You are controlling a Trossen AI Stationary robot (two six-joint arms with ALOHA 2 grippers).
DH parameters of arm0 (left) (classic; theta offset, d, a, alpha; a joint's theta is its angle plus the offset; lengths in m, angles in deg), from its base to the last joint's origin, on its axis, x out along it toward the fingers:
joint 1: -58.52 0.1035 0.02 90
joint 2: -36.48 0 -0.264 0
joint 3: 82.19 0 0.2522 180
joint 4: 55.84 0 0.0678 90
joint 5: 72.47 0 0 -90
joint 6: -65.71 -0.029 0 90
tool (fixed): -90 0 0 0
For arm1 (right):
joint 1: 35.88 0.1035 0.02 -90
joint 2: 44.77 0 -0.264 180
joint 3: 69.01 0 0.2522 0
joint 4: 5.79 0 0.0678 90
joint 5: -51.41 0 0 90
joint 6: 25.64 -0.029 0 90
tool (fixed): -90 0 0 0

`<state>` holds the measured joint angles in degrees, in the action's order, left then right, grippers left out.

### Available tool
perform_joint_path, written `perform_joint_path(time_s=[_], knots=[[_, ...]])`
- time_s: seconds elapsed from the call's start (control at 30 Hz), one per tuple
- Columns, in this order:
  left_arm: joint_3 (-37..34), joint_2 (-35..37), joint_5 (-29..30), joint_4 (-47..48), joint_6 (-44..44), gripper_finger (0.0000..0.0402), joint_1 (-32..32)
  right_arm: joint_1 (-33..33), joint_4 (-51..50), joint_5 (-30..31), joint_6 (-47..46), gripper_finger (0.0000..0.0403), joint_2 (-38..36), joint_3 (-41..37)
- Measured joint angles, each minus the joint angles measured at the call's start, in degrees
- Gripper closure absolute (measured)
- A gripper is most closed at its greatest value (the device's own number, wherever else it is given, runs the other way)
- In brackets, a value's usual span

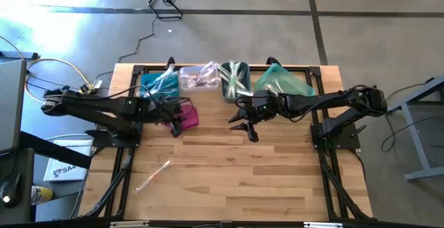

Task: Pick & Place Toothbrushes
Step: Put the orange toothbrush into the light blue bin

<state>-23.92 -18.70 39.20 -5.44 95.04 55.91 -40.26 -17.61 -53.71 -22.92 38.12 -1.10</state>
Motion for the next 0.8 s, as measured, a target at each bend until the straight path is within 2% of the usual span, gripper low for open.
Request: perform_joint_path(time_s=[0.8], knots=[[0.0, -8.4, -0.1, -0.6, 26.6, 0.0231, -19.4, 0.0, 0.0, 0.0, -0.1, 0.0282, 0.0, 0.0]])
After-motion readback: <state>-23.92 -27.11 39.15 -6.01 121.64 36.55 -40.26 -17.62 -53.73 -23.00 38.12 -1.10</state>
